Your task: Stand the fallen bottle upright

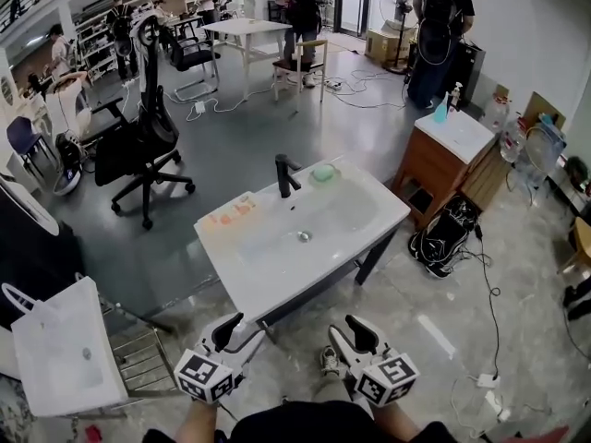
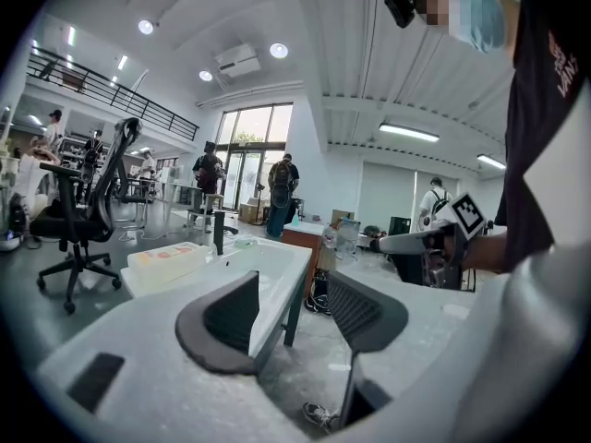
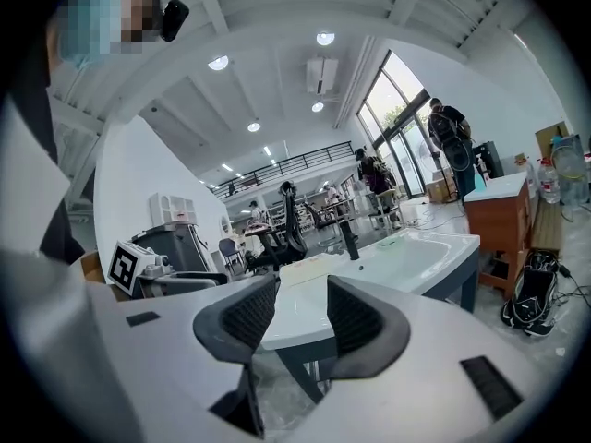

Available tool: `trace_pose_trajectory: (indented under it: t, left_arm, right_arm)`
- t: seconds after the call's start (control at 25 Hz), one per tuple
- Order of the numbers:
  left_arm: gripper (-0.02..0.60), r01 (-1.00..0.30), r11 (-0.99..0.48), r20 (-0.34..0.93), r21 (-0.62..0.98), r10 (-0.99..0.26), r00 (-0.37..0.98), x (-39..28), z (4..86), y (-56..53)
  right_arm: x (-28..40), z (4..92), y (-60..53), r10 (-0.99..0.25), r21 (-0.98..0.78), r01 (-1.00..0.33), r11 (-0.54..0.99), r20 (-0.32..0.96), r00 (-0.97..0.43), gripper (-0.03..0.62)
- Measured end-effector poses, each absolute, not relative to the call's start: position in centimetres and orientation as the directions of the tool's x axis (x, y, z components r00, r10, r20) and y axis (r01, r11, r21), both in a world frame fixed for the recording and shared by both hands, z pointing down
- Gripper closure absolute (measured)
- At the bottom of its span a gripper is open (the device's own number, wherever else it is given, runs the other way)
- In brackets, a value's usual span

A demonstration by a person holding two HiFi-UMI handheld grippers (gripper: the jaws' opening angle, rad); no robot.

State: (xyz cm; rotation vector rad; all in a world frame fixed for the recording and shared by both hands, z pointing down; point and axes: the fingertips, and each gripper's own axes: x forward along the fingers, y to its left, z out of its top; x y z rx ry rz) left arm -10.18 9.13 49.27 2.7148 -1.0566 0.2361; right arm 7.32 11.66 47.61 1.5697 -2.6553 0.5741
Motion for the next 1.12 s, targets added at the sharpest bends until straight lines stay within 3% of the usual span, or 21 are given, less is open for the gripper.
trace_pose_trajectory:
  t: [0.6,0.88,1.12]
  left_arm:
    - [0.353,-0.799,-0.594,0.267,0.095,-0.758,0.595,-4.2,49.3,-3.7]
    - [0.348,-0.841,-0.541,0.334,-0.022,-0.797,0.503,-4.7,49.2,-7.8]
    - [0.341,-0.801,-0.588,0.436,-0.112,-0.753,0.492,-5.1,49.0,-11.2]
  right_arm:
    - [13.2,47.7,-2.0,-0.714,-0.294,-0.74,0.605,0.212,-0.667,0.434]
    - [15.3,48.5,-5.2,-0.645,-0.308,-0.676,0.67,0.21,-0.735,0.436]
    - [15.6,49.5,-6.8,-0.622,-0.344,-0.656,0.672,0.218,-0.752,0.437]
